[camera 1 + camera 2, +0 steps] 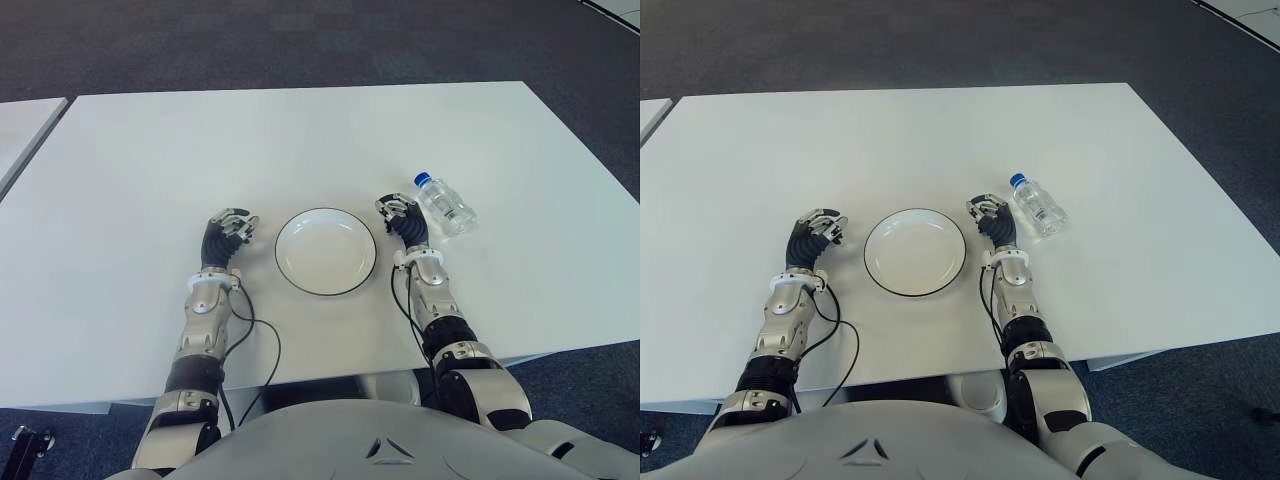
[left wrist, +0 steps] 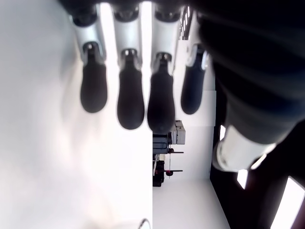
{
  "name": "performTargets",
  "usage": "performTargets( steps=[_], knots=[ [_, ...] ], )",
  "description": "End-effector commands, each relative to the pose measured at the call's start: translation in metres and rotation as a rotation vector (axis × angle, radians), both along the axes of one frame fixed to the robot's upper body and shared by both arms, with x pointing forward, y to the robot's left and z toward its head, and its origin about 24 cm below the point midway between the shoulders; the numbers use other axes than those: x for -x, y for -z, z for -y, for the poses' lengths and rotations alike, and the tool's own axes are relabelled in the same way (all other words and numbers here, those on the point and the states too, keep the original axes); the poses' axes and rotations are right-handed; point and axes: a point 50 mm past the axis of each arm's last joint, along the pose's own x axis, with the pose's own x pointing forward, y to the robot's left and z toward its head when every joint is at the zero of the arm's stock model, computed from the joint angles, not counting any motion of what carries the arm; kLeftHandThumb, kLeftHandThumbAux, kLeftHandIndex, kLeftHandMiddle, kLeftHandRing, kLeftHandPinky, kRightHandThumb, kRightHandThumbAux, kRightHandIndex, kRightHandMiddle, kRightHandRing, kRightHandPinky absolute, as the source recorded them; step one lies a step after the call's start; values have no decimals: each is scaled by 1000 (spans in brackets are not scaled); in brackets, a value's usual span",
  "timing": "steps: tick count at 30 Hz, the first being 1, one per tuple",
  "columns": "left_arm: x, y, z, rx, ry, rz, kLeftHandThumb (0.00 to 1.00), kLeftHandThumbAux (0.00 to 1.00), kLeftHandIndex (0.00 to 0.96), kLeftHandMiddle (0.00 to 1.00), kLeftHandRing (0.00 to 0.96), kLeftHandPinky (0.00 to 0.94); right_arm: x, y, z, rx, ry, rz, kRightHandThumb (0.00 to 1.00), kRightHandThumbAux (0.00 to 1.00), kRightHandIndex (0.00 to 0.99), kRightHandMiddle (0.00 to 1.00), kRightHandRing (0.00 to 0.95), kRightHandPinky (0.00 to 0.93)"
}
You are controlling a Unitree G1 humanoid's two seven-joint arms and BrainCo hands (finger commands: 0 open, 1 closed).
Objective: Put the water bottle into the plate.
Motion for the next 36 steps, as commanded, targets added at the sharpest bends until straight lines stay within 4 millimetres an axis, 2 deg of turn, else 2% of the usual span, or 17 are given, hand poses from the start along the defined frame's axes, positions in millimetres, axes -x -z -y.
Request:
performTargets(
  steps=[1, 6, 11, 16, 25, 33, 36],
  knots=[
    [18, 24, 6, 33, 12, -144, 707, 713, 435, 670, 648, 637, 27, 35, 5, 1, 16, -179, 700, 729, 438, 784, 771, 752],
    [18, 24, 7, 32, 13, -143, 708, 713, 436, 678, 655, 639, 24, 31, 7, 4, 28, -162, 701, 729, 438, 786, 769, 762],
    [18, 25, 7, 40, 11, -140, 708, 713, 436, 679, 656, 636, 17, 13, 6, 11, 56, -94, 702, 728, 439, 793, 772, 771],
    [18, 25, 7, 33, 8, -146, 708, 713, 436, 679, 655, 633, 19, -5, 10, 86, 71, 13, 703, 727, 439, 787, 771, 768],
    [18, 25, 7, 29, 11, -147, 708, 713, 436, 680, 658, 641, 23, -18, 17, 415, 49, 241, 701, 728, 435, 759, 758, 774],
    [18, 25, 8, 17, 3, -151, 707, 714, 436, 684, 657, 634, 21, -32, 23, 679, 60, 394, 695, 734, 423, 681, 698, 689],
    [18, 25, 8, 22, -2, -150, 707, 714, 436, 679, 653, 627, 21, -35, 23, 739, 72, 435, 691, 737, 410, 553, 594, 602]
  ],
)
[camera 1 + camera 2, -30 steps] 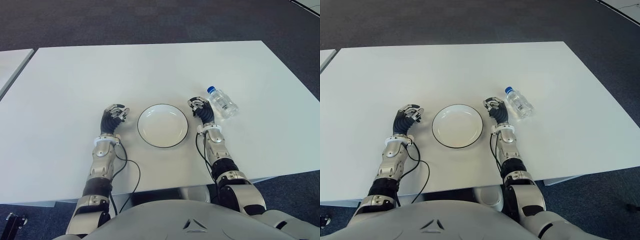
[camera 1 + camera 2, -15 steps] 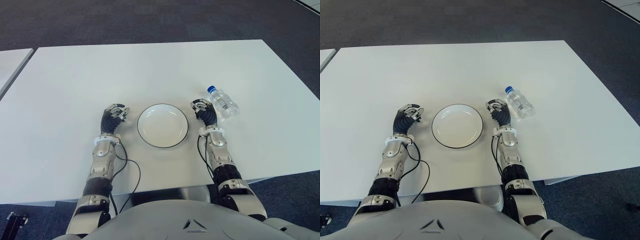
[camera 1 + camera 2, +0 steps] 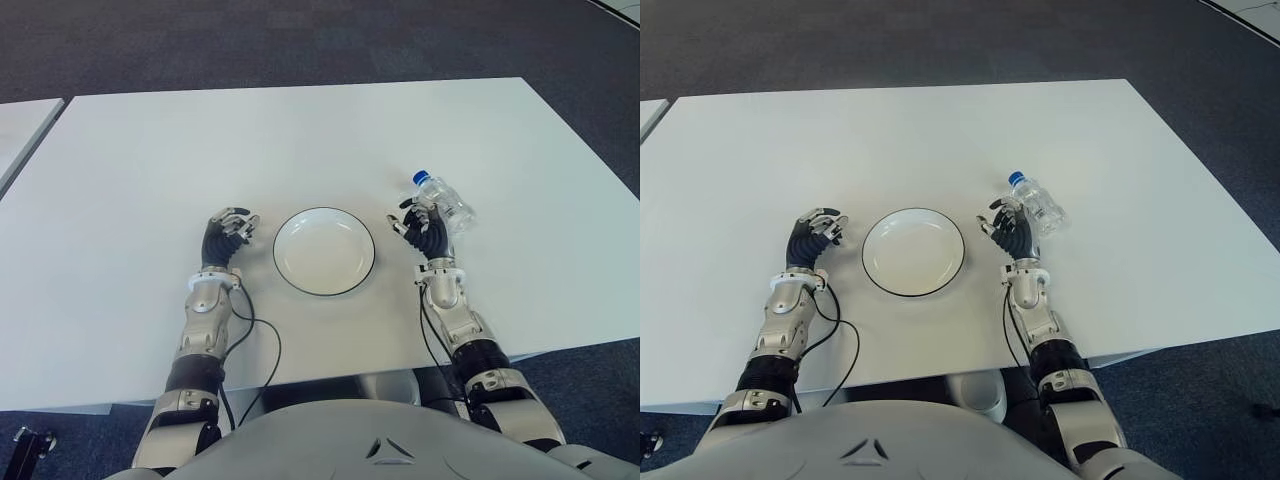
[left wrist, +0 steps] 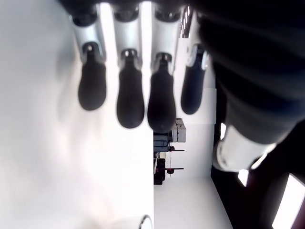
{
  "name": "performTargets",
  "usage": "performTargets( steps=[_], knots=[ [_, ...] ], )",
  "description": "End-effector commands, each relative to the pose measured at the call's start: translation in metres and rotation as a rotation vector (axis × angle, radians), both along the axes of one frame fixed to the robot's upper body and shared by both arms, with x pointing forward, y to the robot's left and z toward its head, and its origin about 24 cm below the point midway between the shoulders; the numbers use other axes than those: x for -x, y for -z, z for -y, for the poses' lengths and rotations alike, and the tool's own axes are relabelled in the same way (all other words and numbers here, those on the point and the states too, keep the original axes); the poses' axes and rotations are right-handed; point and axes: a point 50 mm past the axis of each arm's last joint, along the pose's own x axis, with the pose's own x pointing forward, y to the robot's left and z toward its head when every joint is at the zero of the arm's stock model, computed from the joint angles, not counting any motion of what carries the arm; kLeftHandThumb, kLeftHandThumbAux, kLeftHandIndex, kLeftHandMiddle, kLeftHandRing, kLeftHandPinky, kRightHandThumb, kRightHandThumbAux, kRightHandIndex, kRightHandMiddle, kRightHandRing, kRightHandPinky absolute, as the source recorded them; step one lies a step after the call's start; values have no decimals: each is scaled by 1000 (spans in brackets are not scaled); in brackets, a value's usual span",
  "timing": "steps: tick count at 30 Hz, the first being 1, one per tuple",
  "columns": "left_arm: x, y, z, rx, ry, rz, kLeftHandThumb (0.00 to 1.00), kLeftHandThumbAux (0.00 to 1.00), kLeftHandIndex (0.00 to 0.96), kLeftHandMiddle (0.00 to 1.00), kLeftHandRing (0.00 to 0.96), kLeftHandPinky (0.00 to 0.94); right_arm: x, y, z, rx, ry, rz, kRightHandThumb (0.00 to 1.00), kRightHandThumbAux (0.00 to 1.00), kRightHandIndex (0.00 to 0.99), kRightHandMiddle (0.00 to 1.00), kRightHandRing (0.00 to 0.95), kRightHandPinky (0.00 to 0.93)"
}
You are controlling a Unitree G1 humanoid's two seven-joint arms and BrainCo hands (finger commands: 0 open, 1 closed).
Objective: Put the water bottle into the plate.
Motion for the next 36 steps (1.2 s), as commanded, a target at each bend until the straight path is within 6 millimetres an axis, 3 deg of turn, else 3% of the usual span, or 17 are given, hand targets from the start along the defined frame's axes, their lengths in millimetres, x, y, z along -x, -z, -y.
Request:
performTargets(
  steps=[1, 5, 7, 12, 22, 36],
  knots=[
    [18, 26, 7, 30, -6, -151, 707, 714, 436, 678, 652, 626, -2, -7, -4, 95, -6, 81, 690, 738, 408, 522, 566, 578],
    [18, 26, 7, 34, -5, -151, 707, 714, 435, 677, 651, 631, -4, -12, -3, 158, -9, 153, 684, 736, 402, 349, 370, 390],
    [18, 26, 8, 35, -4, -152, 707, 714, 435, 679, 652, 633, -5, -14, -1, 178, -4, 177, 479, 755, 227, 251, 262, 293],
    [18, 26, 8, 36, 5, -147, 708, 713, 436, 680, 657, 636, -11, -14, 5, 171, 27, 211, 355, 718, 77, 129, 142, 181],
    [18, 26, 7, 44, -14, -146, 707, 714, 435, 680, 656, 636, -16, -13, 6, 173, 122, 318, 349, 657, 4, 14, 19, 56],
    [19, 25, 6, 34, -9, -146, 707, 713, 436, 686, 663, 643, -27, -9, 6, 292, 303, 294, 318, 501, 0, 0, 0, 0]
  ],
)
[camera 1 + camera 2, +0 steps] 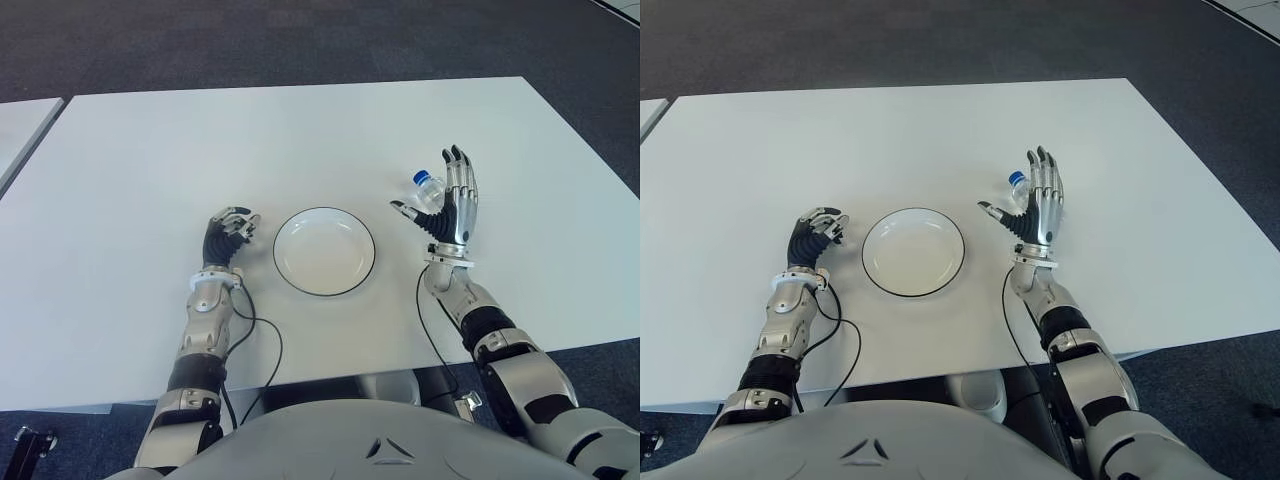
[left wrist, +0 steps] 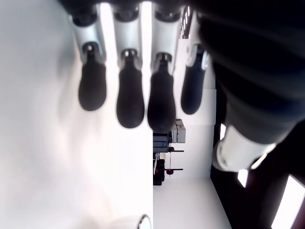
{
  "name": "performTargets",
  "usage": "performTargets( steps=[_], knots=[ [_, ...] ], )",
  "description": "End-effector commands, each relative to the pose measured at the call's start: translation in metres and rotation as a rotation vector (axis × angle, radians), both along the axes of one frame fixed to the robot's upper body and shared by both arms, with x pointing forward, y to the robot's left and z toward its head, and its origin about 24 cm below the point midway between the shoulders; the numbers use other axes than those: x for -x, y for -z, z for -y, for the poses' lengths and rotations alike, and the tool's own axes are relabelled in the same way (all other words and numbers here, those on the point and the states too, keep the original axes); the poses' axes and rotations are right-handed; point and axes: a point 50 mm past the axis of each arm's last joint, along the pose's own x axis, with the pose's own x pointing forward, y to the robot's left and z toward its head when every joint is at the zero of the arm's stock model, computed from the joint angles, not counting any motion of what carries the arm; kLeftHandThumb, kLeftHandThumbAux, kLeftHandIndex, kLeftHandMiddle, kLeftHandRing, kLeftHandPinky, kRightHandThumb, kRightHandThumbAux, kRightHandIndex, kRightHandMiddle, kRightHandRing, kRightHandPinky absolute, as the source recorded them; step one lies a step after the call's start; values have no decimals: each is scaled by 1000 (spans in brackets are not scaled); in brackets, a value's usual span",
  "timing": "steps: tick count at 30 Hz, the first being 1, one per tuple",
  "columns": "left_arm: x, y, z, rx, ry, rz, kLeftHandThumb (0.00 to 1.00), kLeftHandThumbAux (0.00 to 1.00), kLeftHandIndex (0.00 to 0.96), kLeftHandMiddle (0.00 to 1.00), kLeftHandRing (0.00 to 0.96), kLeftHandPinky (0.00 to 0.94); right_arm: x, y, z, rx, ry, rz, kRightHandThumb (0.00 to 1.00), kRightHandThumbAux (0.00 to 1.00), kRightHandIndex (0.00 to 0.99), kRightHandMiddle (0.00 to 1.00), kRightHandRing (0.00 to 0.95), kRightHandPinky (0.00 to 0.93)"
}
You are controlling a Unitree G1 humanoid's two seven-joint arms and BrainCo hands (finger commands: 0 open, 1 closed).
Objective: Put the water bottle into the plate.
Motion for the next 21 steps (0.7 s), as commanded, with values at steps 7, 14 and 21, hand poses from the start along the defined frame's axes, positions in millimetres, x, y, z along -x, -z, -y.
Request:
performTargets(
  steps=[7, 14, 21],
  knots=[
    [20, 27, 4, 38, -17, -147, 707, 714, 436, 689, 667, 646, -12, 0, -4, 25, 130, -73, 307, 482, 0, 0, 0, 0],
    [20, 27, 4, 37, -16, -147, 707, 713, 436, 684, 663, 636, -19, 2, -4, 29, 176, -195, 301, 462, 0, 0, 0, 0],
    [20, 26, 4, 34, -4, -136, 708, 713, 436, 686, 666, 644, -28, 6, -2, 41, 207, -375, 305, 434, 0, 0, 0, 0]
  ],
)
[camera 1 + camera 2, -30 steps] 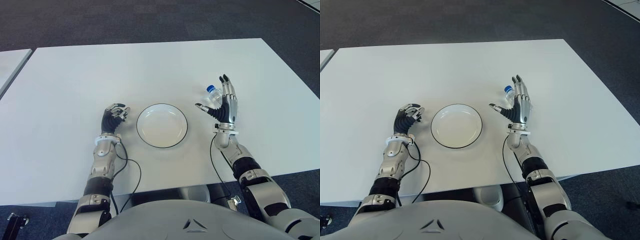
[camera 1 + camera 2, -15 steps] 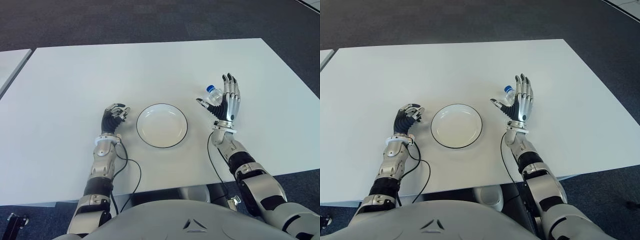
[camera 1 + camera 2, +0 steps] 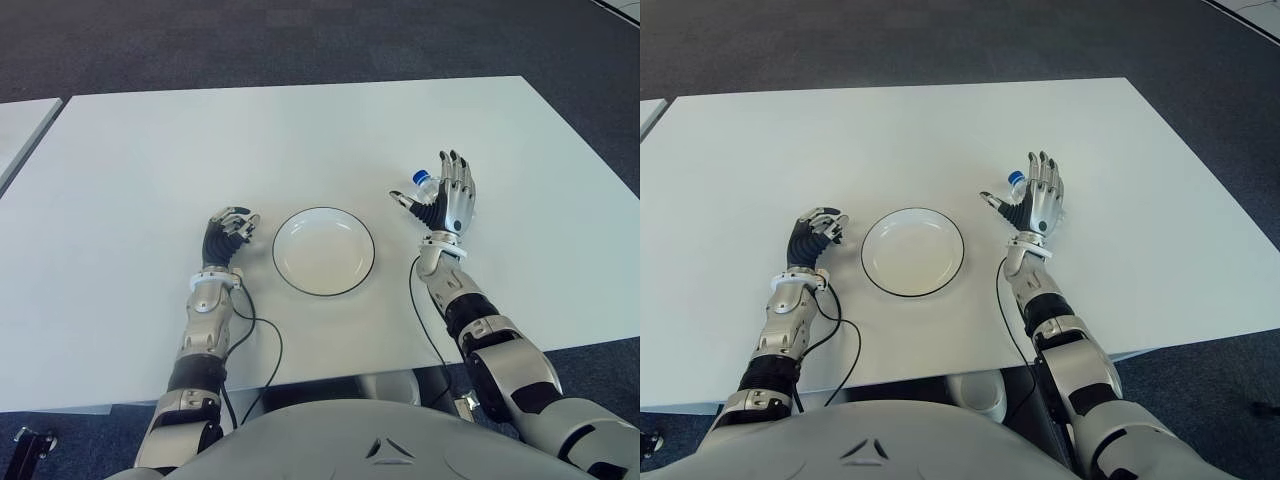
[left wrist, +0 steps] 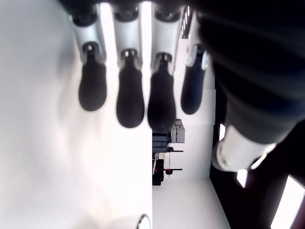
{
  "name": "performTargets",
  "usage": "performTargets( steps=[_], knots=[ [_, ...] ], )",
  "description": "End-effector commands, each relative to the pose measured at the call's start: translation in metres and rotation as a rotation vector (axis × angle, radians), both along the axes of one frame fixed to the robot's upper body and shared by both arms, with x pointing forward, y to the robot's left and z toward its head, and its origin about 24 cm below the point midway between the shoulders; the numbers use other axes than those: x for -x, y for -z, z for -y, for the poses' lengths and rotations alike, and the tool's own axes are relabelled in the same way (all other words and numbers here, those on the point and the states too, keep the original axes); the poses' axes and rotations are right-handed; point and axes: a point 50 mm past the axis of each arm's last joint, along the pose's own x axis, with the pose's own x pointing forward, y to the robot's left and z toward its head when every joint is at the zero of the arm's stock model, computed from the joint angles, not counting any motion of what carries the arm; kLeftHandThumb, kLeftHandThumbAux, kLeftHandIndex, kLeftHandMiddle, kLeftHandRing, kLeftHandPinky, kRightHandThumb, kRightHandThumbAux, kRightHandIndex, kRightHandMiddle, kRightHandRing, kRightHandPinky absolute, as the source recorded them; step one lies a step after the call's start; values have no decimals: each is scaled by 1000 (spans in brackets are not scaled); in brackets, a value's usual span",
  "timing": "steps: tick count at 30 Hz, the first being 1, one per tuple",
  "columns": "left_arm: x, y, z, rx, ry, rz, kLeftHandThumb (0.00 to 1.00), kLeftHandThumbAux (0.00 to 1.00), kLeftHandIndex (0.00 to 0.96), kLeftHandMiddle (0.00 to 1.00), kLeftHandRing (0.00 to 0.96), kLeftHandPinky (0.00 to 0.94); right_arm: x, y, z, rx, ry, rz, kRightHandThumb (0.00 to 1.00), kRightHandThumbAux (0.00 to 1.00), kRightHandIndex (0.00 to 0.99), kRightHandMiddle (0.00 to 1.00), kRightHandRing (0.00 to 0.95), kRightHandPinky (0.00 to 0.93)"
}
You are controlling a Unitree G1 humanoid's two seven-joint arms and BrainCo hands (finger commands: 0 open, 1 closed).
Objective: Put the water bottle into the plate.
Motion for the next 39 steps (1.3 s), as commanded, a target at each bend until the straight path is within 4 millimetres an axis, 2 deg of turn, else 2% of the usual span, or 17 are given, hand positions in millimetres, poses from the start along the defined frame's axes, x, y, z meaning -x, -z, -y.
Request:
performTargets(
  steps=[1, 7, 13, 30, 39],
  knots=[
    [20, 26, 5, 29, 1, -140, 708, 713, 436, 687, 668, 646, -8, 2, 2, -17, 23, -128, 305, 431, 0, 0, 0, 0],
    [20, 26, 4, 31, -12, -149, 708, 713, 436, 692, 669, 649, -17, 13, 6, 6, 46, -429, 286, 417, 0, 0, 0, 0],
    [20, 26, 4, 36, -17, -153, 708, 714, 436, 691, 667, 645, -22, 18, 7, -20, 81, -606, 241, 446, 0, 0, 0, 0],
    [21, 24, 3, 33, -22, -147, 708, 713, 437, 704, 680, 660, -23, 24, 17, -86, 149, -868, 114, 504, 0, 0, 0, 0],
    [22, 22, 2, 28, -25, -144, 709, 713, 437, 706, 680, 661, -24, 21, 21, -106, 160, -890, 80, 520, 0, 0, 0, 0]
  ],
)
